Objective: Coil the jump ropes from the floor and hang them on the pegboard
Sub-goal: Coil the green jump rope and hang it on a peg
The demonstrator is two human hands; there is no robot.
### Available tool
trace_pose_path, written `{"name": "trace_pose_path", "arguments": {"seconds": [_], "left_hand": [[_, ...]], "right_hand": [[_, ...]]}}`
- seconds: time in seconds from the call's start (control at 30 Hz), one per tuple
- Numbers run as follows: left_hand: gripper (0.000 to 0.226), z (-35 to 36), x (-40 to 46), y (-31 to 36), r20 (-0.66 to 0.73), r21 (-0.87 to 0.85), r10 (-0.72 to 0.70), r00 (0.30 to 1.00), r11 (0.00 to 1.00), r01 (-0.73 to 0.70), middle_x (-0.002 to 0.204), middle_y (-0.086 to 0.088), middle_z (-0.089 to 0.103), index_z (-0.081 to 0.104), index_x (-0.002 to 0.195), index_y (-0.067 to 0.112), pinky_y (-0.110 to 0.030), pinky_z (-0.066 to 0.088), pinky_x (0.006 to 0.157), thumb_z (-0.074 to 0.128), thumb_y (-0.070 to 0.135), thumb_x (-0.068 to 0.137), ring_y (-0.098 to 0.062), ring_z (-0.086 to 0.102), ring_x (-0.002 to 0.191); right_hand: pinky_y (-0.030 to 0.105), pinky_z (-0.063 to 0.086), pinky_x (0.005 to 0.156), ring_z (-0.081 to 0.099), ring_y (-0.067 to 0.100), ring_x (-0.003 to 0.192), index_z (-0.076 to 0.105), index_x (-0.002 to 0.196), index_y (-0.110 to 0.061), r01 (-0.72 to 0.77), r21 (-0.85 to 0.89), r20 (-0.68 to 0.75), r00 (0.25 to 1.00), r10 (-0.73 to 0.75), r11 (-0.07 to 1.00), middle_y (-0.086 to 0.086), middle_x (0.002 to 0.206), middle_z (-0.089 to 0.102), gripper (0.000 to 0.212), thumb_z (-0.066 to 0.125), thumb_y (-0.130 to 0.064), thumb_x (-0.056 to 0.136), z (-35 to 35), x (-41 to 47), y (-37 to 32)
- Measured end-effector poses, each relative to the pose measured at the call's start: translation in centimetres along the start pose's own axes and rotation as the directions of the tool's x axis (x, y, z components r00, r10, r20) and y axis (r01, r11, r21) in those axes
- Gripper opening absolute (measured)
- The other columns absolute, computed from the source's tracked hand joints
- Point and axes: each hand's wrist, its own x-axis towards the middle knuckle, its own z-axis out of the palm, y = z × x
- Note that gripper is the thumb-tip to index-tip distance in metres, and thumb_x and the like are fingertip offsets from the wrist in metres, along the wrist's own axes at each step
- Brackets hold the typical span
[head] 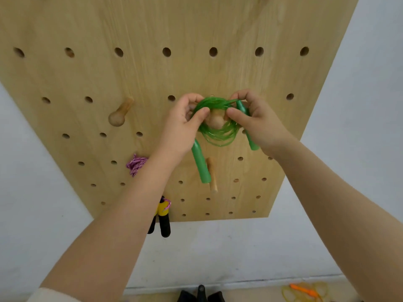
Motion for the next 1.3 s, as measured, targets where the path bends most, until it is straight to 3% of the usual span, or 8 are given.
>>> {"name": "trace_pose_path", "arguments": {"seconds": [0.2,0.37,0.5,0.67,0.73,0.83,1.03,1.3], "left_hand": [[0.019,0.7,2.7,-1.4,-0.160,0.402,0.164,0.973,0.912,-0.088,0.101,0.009,0.053,0.057,0.111,0.014,-0.021,0.043,0.082,0.054,0.020,0.093,-0.008,0.052,0.095],[0.017,1.1,3.1,-3.0,-0.216,0.621,0.443,0.870,0.750,-0.228,0.103,-0.015,0.051,0.064,0.096,0.005,-0.032,0.050,0.071,0.059,0.020,0.087,-0.024,0.054,0.088],[0.016,1.4,3.0,-3.0,-0.201,0.624,0.446,0.872,0.744,-0.237,0.093,-0.014,0.057,0.063,0.093,0.003,-0.031,0.047,0.060,0.059,0.018,0.089,-0.019,0.054,0.074],[0.015,2.8,2.3,-2.4,-0.241,0.610,0.375,0.895,0.776,-0.161,0.095,-0.017,0.057,0.060,0.098,0.000,-0.016,0.028,0.061,0.053,0.012,0.092,-0.014,0.044,0.071],[0.023,3.0,1.7,-2.2,-0.153,0.621,0.304,0.940,0.770,-0.148,0.110,-0.019,0.052,0.054,0.113,-0.001,-0.019,0.029,0.063,0.048,0.011,0.094,-0.022,0.050,0.078],[0.052,2.3,0.9,-2.8,-0.005,0.685,0.180,0.984,0.717,-0.127,0.132,-0.013,0.037,0.029,0.143,0.007,-0.021,0.037,0.071,0.046,0.016,0.095,-0.019,0.049,0.095],[0.079,0.7,-1.0,-2.4,-0.096,0.709,0.209,0.973,0.700,-0.081,0.144,-0.016,0.029,0.017,0.148,0.007,-0.040,0.029,0.106,0.062,0.029,0.087,-0.032,0.030,0.131],[0.078,-1.8,-5.5,-0.9,0.076,0.614,0.104,0.992,0.779,-0.129,0.155,-0.009,0.011,0.011,0.149,0.015,-0.043,0.022,0.113,0.058,0.024,0.087,-0.028,0.017,0.140]], "right_hand": [[0.029,0.050,0.077,0.056,0.013,0.090,0.053,0.099,-0.018,0.023,-0.469,-0.243,0.958,-0.154,0.883,-0.002,0.097,0.061,0.013,0.059,-0.022,0.089,1.2,2.9,0.9],[0.030,0.034,0.050,0.051,0.027,0.064,0.055,0.082,-0.008,0.082,-0.914,-0.176,0.801,-0.572,0.397,0.008,0.066,0.057,0.009,0.061,-0.015,0.083,2.7,3.3,2.4],[0.029,0.028,0.054,0.052,0.027,0.066,0.053,0.082,-0.012,0.013,-0.972,-0.138,0.780,-0.610,0.237,0.013,0.092,0.061,0.014,0.067,-0.013,0.079,2.4,3.7,3.1],[0.021,0.015,0.037,0.043,0.027,0.047,0.038,0.096,-0.012,0.065,-0.916,-0.123,0.894,-0.432,0.396,0.014,0.089,0.053,0.020,0.056,-0.010,0.088,3.0,2.9,2.6],[0.022,0.015,0.034,0.045,0.029,0.043,0.045,0.099,-0.005,0.061,-0.894,-0.108,0.932,-0.346,0.444,0.016,0.094,0.054,0.011,0.048,-0.011,0.090,3.7,2.2,2.9],[0.019,0.013,0.035,0.053,0.031,0.048,0.049,0.118,0.000,0.063,-0.875,-0.102,0.945,-0.312,0.480,0.020,0.112,0.054,0.036,0.039,-0.020,0.090,4.1,0.8,2.5],[0.034,0.039,0.090,0.040,0.029,0.124,0.020,0.145,-0.007,-0.015,-0.793,-0.202,0.950,-0.239,0.609,0.012,0.145,0.028,0.071,0.050,-0.041,0.091,3.3,-0.5,1.3],[0.036,0.030,0.106,0.032,0.029,0.132,0.023,0.144,-0.006,-0.056,-0.708,-0.255,0.950,-0.182,0.704,0.013,0.147,0.028,0.068,0.054,-0.028,0.088,4.9,-4.8,0.1]]}}
